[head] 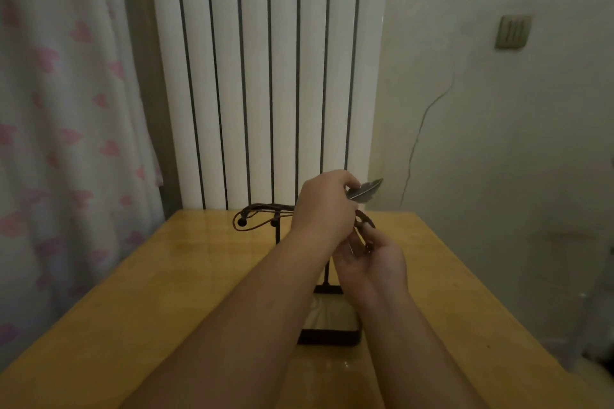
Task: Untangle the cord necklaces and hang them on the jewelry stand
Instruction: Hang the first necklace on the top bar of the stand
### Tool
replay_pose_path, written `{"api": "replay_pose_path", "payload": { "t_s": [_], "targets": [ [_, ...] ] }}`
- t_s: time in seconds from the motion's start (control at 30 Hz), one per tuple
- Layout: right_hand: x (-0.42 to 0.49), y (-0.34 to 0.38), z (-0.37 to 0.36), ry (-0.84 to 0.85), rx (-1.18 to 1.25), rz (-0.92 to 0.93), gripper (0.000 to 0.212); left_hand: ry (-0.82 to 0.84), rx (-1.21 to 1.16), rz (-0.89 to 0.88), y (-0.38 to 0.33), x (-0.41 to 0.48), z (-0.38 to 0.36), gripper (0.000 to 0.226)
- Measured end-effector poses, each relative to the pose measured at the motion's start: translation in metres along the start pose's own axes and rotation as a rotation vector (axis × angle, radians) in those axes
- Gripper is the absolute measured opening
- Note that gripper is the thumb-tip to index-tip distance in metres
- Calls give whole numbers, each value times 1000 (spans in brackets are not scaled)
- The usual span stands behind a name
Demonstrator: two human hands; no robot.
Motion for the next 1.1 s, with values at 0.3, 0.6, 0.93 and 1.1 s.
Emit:
{"api": "replay_pose_path", "payload": {
  "t_s": [0.3,0.6,0.93,1.1],
  "targets": [
    [-1,16,14,-228,-379,79,14,106,-1,-126,-16,10,-10,36],
    [1,52,8,-110,-591,407,37,244,146,-219,-24,6,-34,33],
    [11,41,8,-29,-189,176,20,367,76,-144,-19,8,-26,64],
    [9,39,16,-134,-195,198,12,165,91,-126,-5,16,7,46]
  ]
}}
Point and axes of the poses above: each hand's wrist, its own x-axis towards the middle knuckle, its own z-axis out of the back of the hand, y = z × x, the point moved 4 cm from there along x, towards the middle knuckle, and after that the axes turned 12 degrees about z, right-handed, at the moved point
